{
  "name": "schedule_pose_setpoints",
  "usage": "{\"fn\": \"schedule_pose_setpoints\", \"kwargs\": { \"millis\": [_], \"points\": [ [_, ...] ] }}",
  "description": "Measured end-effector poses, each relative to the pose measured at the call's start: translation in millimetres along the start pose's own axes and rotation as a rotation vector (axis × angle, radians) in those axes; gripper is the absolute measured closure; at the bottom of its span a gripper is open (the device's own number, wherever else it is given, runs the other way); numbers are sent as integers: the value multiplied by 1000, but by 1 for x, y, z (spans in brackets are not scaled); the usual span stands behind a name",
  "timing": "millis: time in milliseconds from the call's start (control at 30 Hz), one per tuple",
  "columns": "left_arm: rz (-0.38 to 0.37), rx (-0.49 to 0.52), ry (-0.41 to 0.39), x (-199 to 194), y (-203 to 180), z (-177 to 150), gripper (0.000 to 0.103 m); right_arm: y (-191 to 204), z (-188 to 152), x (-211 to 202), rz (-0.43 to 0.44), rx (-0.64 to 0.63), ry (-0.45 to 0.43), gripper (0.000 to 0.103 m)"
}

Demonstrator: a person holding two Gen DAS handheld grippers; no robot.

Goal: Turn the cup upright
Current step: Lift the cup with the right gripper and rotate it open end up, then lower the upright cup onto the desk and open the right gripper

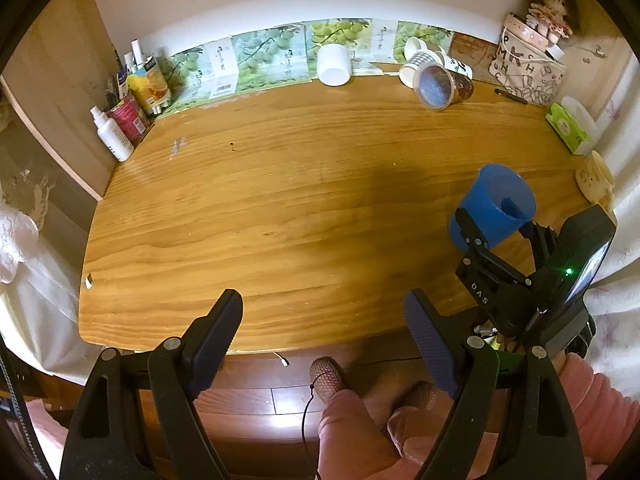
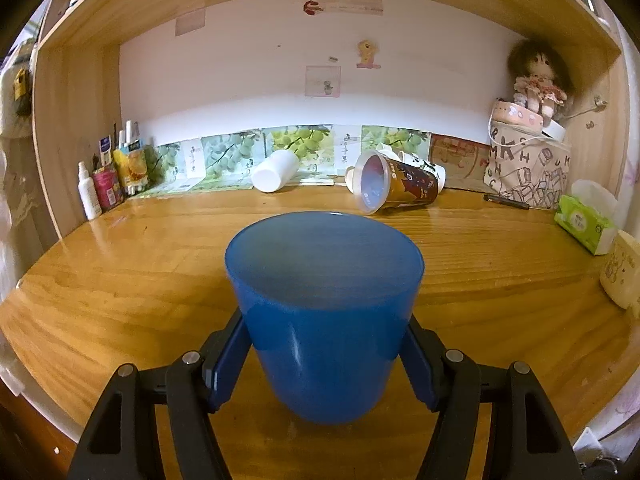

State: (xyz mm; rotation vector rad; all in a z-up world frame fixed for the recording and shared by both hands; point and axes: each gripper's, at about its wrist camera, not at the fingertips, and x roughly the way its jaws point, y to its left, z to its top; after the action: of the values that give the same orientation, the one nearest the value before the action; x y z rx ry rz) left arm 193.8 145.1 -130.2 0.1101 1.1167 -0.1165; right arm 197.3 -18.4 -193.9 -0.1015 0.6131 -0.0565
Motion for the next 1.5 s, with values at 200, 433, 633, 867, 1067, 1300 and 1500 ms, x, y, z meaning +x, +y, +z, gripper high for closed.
{"fn": "schedule_pose_setpoints", "kwargs": {
  "millis": [200,433,633,867,1067,1300,1500],
  "points": [
    [-14,6,2,0,-3,-2,17,-1,-2,-5,5,-1,9,33],
    [-13,4,10,1,-6,-7,17,1,-4,-7,17,-39,45,29],
    [-12,4,18,2,-12,-12,17,1,-12,-7,26,-53,105,23],
    [-29,-32,42,11,-15,-19,17,-7,-23,-20,56,-38,221,23],
    [-46,-82,75,27,-12,-16,17,-17,-44,-47,47,-3,362,22],
    [-92,-58,81,37,-25,-4,17,-36,-39,-74,10,133,535,20],
    [-116,-49,56,24,-37,6,17,-53,-6,-104,-30,232,592,14]
  ]
}}
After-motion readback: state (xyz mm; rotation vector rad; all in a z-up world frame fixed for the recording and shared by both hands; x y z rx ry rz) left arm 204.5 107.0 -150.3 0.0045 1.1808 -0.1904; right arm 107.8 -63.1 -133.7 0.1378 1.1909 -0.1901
